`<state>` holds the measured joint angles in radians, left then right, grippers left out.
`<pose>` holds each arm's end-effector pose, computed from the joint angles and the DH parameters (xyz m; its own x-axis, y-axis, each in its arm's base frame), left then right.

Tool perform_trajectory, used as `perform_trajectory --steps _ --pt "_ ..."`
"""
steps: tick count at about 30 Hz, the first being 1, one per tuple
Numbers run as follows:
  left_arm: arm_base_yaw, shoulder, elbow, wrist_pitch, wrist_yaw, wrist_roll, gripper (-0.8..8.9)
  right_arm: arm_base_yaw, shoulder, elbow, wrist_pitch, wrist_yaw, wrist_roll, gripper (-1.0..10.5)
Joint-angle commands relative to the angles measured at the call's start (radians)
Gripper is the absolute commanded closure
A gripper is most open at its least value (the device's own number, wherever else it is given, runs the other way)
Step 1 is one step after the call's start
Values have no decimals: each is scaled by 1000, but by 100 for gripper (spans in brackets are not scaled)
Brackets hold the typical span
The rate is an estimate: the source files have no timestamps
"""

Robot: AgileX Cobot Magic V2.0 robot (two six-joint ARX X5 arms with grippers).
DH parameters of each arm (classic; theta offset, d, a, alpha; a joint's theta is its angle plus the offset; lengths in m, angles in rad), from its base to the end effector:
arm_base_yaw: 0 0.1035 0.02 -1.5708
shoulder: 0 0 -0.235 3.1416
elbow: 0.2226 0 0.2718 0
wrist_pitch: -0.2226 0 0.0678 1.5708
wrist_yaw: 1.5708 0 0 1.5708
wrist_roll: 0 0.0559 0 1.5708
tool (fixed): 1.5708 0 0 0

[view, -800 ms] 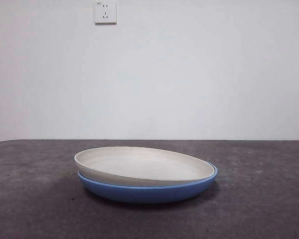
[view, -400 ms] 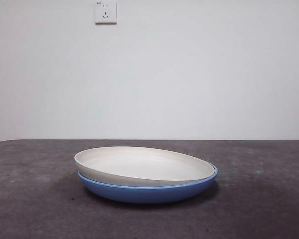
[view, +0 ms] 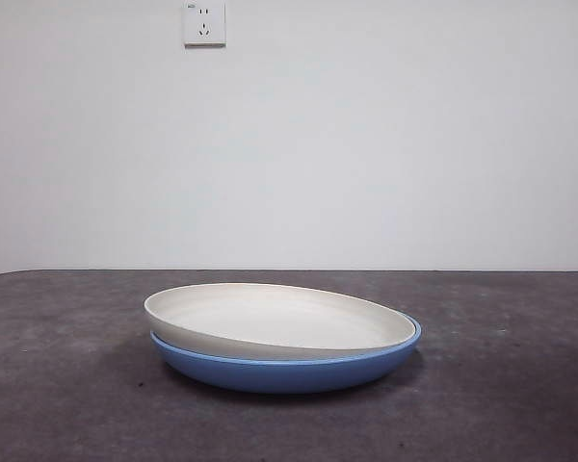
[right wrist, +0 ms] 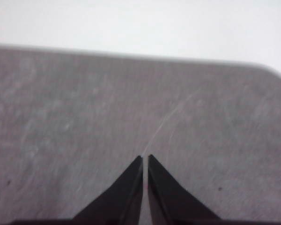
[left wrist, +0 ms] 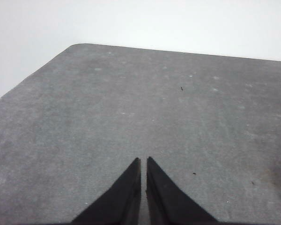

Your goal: Pick up the white plate, put it on the blue plate, put it on desk

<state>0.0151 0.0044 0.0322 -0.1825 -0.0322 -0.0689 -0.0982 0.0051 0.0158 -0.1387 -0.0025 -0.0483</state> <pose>0.1705 0.0044 0.1528 0.9869 0.0471 -0.1540 -0.0574 0.9964 -0.0631 0.1713 -0.0167 0.1517 0.9873 -0.0948 -0.1276 0.0893 0.9949 -0.0476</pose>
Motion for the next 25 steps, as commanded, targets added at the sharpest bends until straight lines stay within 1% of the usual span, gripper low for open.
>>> perform_trajectory --steps 1,5,13,17,25 --pt "2 -1 -21 -5 -6 -2 793 12 -2 -5 2 3 -25 932" --pt "2 -1 -21 -5 -6 -2 793 27 -2 -5 -47 3 -70 932" --pt "2 -1 -21 -5 -6 -2 793 43 -2 -5 -45 4 -60 932" --pt "2 -1 -21 -5 -5 -2 793 43 -2 -5 -37 1 -31 932" --pt "2 -1 -21 -5 -6 -2 793 43 -2 -5 -14 3 -31 932"
